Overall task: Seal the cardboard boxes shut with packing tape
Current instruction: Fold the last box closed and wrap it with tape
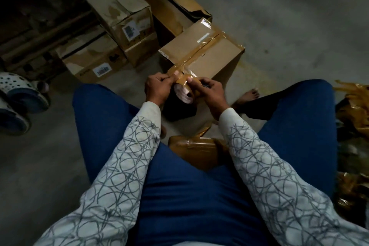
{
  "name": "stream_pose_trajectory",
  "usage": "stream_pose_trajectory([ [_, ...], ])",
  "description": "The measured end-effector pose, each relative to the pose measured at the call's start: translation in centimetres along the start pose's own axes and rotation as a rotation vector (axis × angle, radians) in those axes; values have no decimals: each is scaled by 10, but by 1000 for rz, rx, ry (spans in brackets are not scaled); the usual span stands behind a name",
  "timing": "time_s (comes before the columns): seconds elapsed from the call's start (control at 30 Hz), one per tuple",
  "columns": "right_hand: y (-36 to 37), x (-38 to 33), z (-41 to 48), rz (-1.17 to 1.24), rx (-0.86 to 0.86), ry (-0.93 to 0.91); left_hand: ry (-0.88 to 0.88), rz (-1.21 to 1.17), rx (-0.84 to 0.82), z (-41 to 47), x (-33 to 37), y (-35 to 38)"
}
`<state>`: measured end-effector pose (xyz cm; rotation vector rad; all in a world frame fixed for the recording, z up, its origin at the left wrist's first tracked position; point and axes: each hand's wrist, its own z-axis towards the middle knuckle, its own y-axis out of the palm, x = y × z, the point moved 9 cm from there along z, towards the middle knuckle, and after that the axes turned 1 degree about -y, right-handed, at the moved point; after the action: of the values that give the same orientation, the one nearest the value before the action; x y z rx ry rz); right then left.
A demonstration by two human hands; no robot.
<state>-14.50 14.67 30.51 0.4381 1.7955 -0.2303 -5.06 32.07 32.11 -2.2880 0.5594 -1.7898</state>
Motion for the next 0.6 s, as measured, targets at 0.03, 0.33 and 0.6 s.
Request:
stream_pose_trajectory([
  [0.03,0,-3,0,-18,-16,-6,-31,-27,0,0,-2,0],
  [0.33,4,-23,8,-264,-126,-120,-126,-239,-154,20,6,-14],
  [0.6,3,-32,32,-441,-251,-188,-425,-342,-375,41,-15,1],
])
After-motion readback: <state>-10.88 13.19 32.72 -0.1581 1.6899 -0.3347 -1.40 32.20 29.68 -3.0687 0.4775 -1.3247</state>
